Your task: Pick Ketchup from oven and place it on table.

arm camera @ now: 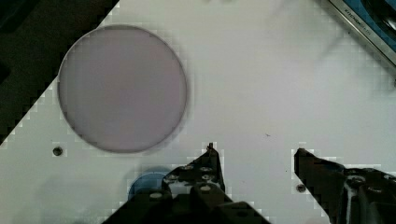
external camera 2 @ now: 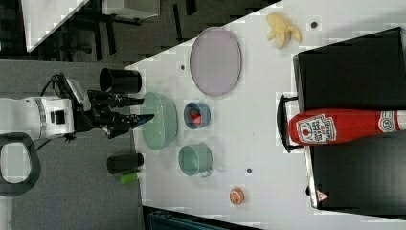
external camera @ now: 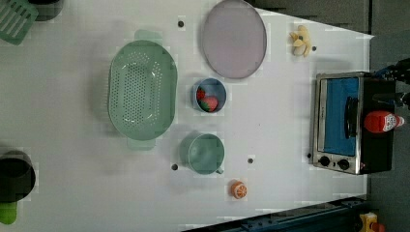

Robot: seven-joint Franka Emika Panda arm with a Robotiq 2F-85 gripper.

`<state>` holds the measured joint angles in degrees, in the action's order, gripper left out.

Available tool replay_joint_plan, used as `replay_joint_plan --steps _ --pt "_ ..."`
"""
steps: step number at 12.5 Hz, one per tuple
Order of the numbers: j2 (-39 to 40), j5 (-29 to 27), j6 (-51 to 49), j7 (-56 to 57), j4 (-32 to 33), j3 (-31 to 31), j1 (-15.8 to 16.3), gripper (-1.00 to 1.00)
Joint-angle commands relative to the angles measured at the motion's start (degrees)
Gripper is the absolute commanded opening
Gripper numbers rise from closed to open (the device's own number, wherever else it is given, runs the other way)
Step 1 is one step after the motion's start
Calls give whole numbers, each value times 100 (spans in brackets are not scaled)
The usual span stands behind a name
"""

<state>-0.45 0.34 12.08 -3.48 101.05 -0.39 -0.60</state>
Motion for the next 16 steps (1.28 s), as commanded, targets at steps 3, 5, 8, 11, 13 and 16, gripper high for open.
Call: replay_joint_plan --steps 3,5,8,11,13,16 --pt "-2803 -83 -1175 283 1784 -29 -173 100" --pt "-2614 -82 -1076 283 1793 -282 -238 100" --pt "-2328 -80 -1010 284 1786 -735 -334 100" --pt "-2023 -25 -240 327 1784 -1281 -422 100" --pt "-1676 226 475 342 1784 -1737 -462 100" --pt "-1122 260 1275 342 1769 -2271 -484 100"
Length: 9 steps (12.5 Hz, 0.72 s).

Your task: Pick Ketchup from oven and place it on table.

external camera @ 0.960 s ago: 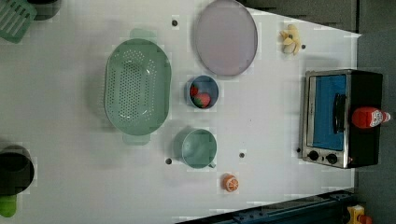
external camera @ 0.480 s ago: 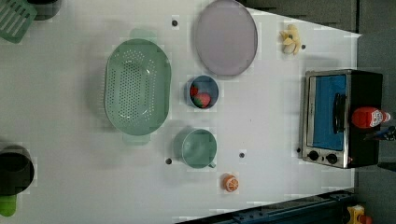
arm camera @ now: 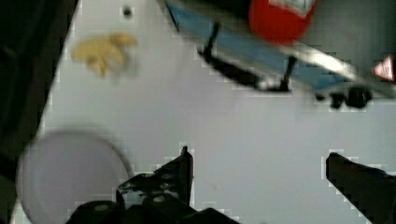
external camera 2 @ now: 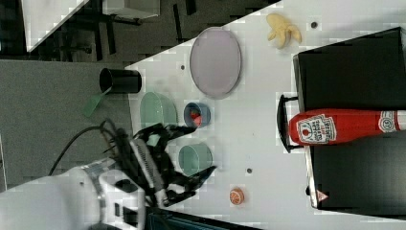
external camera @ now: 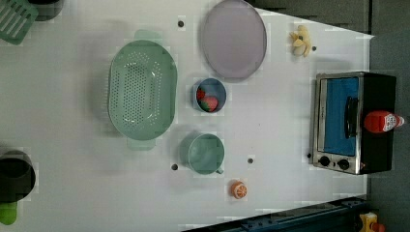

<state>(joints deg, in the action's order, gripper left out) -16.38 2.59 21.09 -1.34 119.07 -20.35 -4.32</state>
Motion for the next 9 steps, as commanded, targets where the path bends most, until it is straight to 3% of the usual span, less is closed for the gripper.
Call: replay_joint_plan --steps 1,9 --pt "646 35 670 128 -31 -422 -124 100" --pt "2101 -34 1980 124 -135 -1154 -170 100"
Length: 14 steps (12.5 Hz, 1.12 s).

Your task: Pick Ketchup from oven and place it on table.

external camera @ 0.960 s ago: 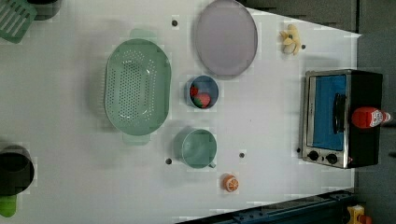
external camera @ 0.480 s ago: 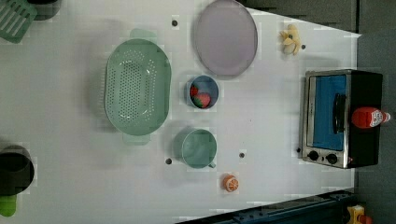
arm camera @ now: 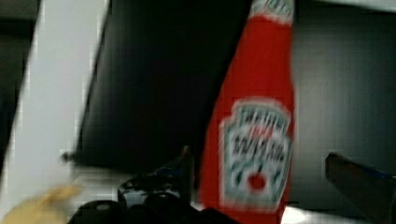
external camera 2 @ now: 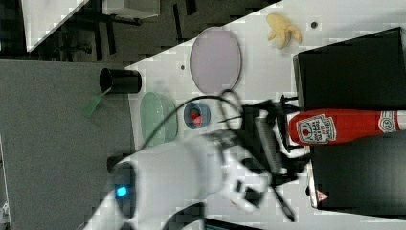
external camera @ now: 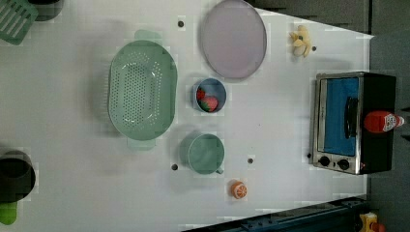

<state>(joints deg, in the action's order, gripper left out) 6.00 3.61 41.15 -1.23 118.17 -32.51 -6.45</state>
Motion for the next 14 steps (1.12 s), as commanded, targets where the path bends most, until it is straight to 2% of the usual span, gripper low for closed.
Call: replay_joint_plan --steps 1,3,6,7,8,9,10,12,14 --pt "-35 -253 -61 111 -49 3 35 100" --pt "190 -721 -55 110 -43 -66 16 100" --pt "291 -722 164 110 -80 -66 0 99" --pt "296 -722 166 110 -61 -80 -13 78" --pt "335 -725 168 110 -56 -79 -15 40" --pt "373 -724 170 110 -60 -77 -12 16" --pt "380 -724 174 110 -85 -77 -11 1" --pt "154 -721 18 117 -402 58 75 1" --pt "-114 -720 -615 115 -638 274 183 1"
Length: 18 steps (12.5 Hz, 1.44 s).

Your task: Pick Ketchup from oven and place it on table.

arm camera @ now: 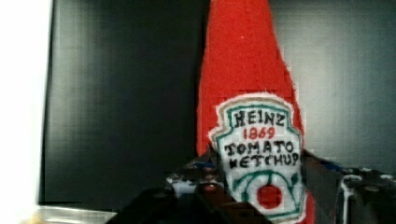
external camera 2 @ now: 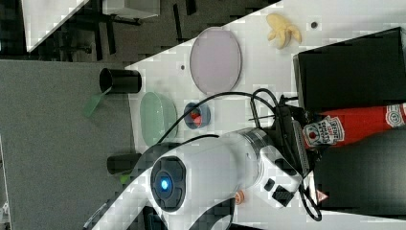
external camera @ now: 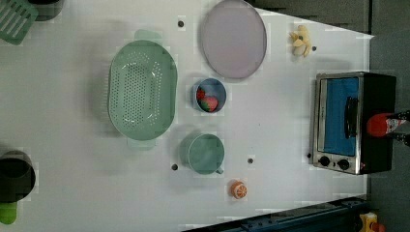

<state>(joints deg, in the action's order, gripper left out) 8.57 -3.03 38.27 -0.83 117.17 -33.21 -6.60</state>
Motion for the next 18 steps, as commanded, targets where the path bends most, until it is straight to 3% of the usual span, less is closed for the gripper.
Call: replay_joint_plan --steps 1,6,7,12,15,18 --pt "-519 -57 -777 62 -644 473 245 1" --pt "-1384 -25 -1747 -562 -658 1582 372 1" --pt "-1505 -25 -1823 -764 -454 2039 383 1" --pt "-1587 -23 -1760 -2013 327 2857 395 1" --pt "-1363 244 -930 -2551 1098 3187 397 1" --pt "-544 273 225 -2652 1614 3218 399 1"
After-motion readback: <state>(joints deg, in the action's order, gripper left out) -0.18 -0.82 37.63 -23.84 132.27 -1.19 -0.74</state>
